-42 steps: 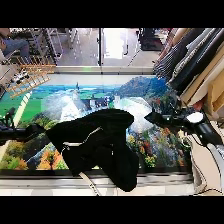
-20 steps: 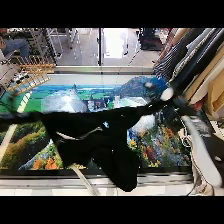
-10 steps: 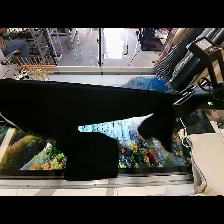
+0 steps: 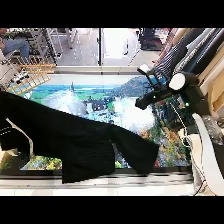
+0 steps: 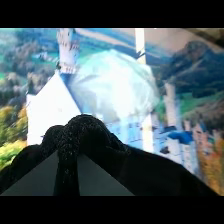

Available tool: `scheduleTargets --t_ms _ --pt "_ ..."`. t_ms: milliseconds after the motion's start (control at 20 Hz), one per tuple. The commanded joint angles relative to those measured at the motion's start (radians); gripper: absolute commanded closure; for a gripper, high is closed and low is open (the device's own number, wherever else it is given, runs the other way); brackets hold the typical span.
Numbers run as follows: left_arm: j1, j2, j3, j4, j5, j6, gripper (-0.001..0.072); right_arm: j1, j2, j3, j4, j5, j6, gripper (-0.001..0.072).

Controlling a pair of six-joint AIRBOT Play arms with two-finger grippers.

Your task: Fold the clothes and pants, and hang the long-sleeved shirts on hangers.

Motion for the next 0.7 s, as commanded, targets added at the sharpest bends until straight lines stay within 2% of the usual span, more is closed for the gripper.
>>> scheduleTargets --t_ms 0,100,200,300,400,550,600,650 --pt "0.003 -0.067 -0.003 0.103 0.006 -0.026 0.0681 -0.189 -0.019 -0.217 0.172 0.111 0.074 0.0229" --pt "0.007 -0.059 -0.002 0.104 0.006 -0.026 0.0681 -0.311 0.084 -0.484 0.216 0.097 0.062 0.0226" --pt "0.006 -0.049 -0.002 0.1 0.006 -0.026 0.068 -0.402 0.187 -0.724 0.205 -0.016 0.047 0.013" --pt "0.006 -0.047 -0.002 0.08 0.005 -0.027 0.068 -0.468 0.219 -0.86 0.229 -0.171 0.049 0.008" --pt "0.006 -0.047 -0.003 0.081 -0.001 -0.026 0.0679 -0.497 0.183 -0.89 0.264 -0.251 0.021 0.0083" --pt "0.006 -0.048 -0.003 0.081 -0.013 -0.026 0.0679 -0.496 0.106 -0.871 0.299 -0.293 -0.021 0.0091" --pt "0.006 -0.048 -0.003 0.081 -0.013 -0.026 0.0679 -0.496 0.085 -0.871 0.327 -0.301 -0.052 0.0108" --pt "0.006 -0.048 -0.003 0.081 -0.013 -0.026 0.068 -0.492 0.066 -0.871 0.38 -0.312 -0.111 0.0172"
